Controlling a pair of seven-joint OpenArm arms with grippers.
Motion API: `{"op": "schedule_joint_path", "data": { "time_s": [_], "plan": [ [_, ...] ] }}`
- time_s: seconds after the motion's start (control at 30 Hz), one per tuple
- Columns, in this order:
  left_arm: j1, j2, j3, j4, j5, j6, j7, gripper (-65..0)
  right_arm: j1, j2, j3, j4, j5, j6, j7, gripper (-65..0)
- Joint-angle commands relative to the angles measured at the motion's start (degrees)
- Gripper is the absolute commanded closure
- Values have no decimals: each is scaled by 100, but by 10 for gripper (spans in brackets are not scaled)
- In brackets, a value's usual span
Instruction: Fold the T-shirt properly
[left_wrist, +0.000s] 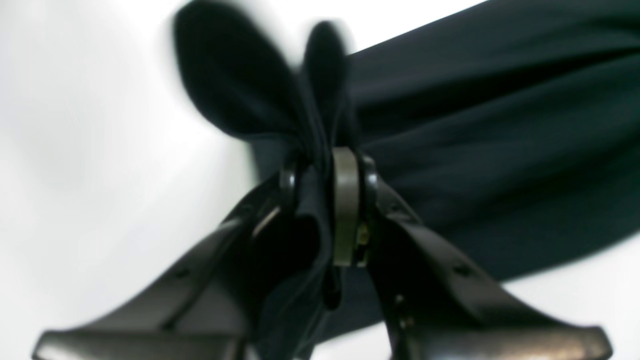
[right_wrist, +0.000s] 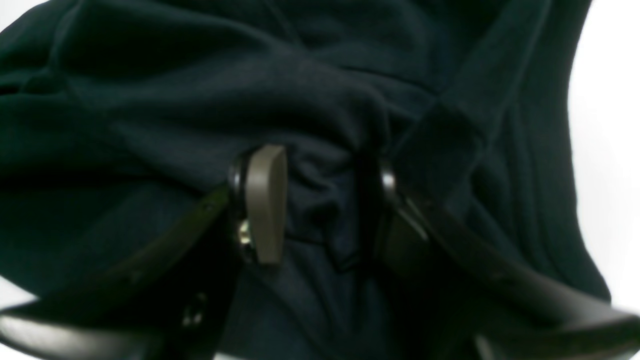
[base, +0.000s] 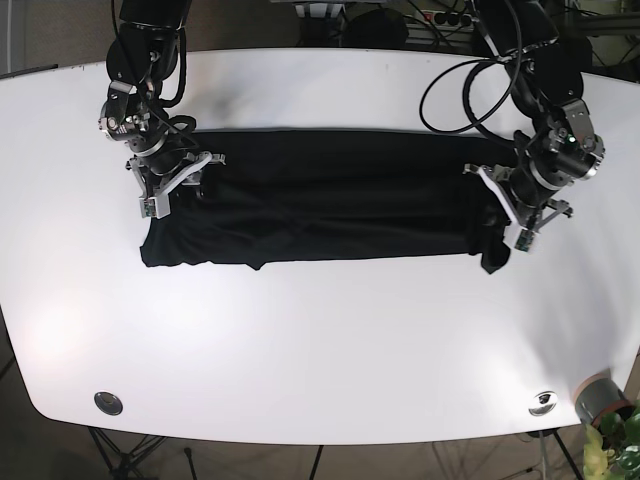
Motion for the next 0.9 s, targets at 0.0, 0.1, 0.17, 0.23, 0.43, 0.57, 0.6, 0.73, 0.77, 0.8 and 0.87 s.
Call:
{"op": "schedule_joint_path", "data": {
  "time_s": [0.0,0.1,0.17,0.23,0.43,0.57,0.6,0.73,0.77,0.8,0.87],
  "plan": [
    [-29,182,354,180,-66,-6,-73,-64,16,-6,-9,27,-19,-2,-162,-231],
    [-37,323,750,162,-66,-6,-82,-65,16,-6,-9,27,-2,-2,-162,-231],
    [-46,481,996,144,-66,-6,-91,-65,16,-6,-9,27,-11,-2,-162,-231],
    [-55,586,1180,101,-66,-6,-91,-67,16,-6,-9,27,-2,-2,-162,-231],
    [-187,692,1637,-146,-75,-6,-99,-67,16,-6,-9,36,7,-2,-162,-231],
    [-292,692,1796,-304,-75,-6,-99,-68,16,-6,-9,53,16,-2,-162,-231],
    [-301,692,1804,-339,-75,-6,-99,-68,16,-6,-9,53,16,-2,-162,-231],
    [-389,692,1822,-462,-75,-6,-214,-69,16,-6,-9,36,16,-2,-162,-231],
    [-407,692,1831,-497,-75,-6,-302,-69,16,-6,-9,36,16,-2,-162,-231],
    [-433,692,1875,-541,-75,-6,-407,-69,16,-6,-9,36,16,-2,-162,-231],
    [-433,657,2051,-638,-75,-6,-521,-71,16,-14,-9,36,16,-2,-162,-231]
  ]
}}
